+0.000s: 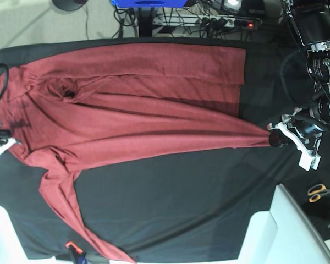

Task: Fold the T-shirt properly
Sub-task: 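Grasp the shirt's side edge with the right gripper and pull outward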

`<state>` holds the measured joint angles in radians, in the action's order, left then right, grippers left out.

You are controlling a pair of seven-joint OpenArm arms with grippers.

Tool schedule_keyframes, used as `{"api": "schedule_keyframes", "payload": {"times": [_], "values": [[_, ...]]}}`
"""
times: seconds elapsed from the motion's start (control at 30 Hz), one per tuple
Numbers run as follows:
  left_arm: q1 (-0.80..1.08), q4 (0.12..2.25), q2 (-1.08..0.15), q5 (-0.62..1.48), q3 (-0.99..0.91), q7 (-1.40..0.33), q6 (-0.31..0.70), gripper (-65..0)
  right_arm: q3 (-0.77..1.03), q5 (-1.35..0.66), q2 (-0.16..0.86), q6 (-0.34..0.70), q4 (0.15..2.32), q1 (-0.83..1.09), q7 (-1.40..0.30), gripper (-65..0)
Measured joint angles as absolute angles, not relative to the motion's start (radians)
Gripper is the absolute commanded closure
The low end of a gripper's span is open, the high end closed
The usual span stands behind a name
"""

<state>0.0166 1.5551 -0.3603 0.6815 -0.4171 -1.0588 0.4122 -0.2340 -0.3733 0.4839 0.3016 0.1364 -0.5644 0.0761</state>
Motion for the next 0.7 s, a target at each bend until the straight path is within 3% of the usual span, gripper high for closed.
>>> {"api": "schedule_keyframes", "payload": {"times": [0.07,0.13,0.3,0.37,0.57,0.63,0.7], "values": [[0.017,1.555,-0.361,0.682,-0.417,-1.059,0.412,0.0,-0.233,-0.373,0.484,0.302,0.136,-0.565,0.077,-0.3],[0.017,1.555,-0.361,0.682,-0.417,-1.059,0.412,0.0,-0.229,-0.374,0.482,0.302,0.146,-0.564,0.078,-4.8],[0.017,1.556,-0.360,0.682,-0.417,-1.059,0.412,0.0,-0.228,-0.381,0.482,0.302,0.210,-0.538,0.083,-32.6],[0.017,1.556,-0.361,0.682,-0.418,-1.059,0.412,0.0,-0.228,-0.381,0.479,0.302,0.210,-0.533,0.070,-38.3],[0.017,1.556,-0.361,0.682,-0.418,-1.059,0.412,0.0,-0.228,-0.381,0.476,0.302,0.208,-0.522,0.060,-36.9],[0.016,1.556,-0.361,0.682,-0.418,-1.059,0.412,0.0,-0.229,-0.381,0.473,0.302,0.208,-0.516,0.060,-30.5],[0.016,1.556,-0.360,0.682,-0.418,-1.059,0.412,0.0,-0.229,-0.377,0.473,0.302,0.208,-0.514,0.059,-18.5]]}}
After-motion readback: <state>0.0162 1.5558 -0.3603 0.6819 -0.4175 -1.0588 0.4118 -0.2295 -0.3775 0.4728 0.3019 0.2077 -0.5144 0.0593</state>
